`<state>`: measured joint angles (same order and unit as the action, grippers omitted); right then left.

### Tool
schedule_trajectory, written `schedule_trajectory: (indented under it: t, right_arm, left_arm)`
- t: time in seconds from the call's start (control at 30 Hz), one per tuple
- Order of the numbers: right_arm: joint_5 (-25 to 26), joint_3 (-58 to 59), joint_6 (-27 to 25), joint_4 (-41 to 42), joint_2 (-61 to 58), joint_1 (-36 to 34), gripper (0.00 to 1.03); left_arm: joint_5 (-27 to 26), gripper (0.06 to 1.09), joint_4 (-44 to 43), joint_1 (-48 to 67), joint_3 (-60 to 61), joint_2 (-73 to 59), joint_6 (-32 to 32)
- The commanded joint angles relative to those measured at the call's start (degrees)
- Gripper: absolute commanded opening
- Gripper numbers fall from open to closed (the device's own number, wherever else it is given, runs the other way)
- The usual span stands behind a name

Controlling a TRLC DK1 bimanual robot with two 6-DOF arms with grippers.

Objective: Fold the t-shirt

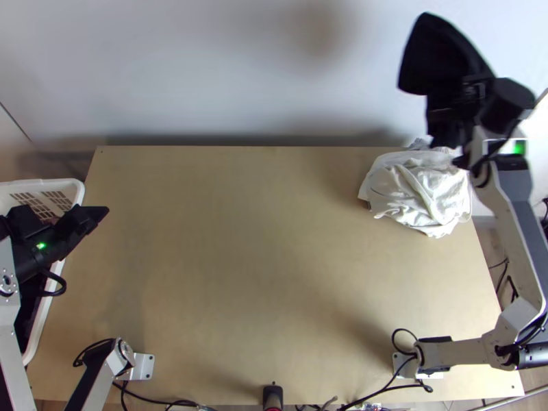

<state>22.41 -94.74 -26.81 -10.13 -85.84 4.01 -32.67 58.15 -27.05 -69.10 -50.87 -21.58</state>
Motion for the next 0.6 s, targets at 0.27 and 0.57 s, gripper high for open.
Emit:
schedule_trajectory:
  t: [0.27,0.57]
  right_arm:
    - [-10.46,2.54,-9.75,-1.82,4.28,-11.13,0.04]
    - [-12.39,15.90,-16.52,1.08,9.47,-11.04,0.04]
  left_arm:
    - [0.06,1.04,-2.60,-0.20,2.92,-0.98,-0.65]
    - [0.06,1.04,-5.86,-0.20,6.00,-1.07,-0.13]
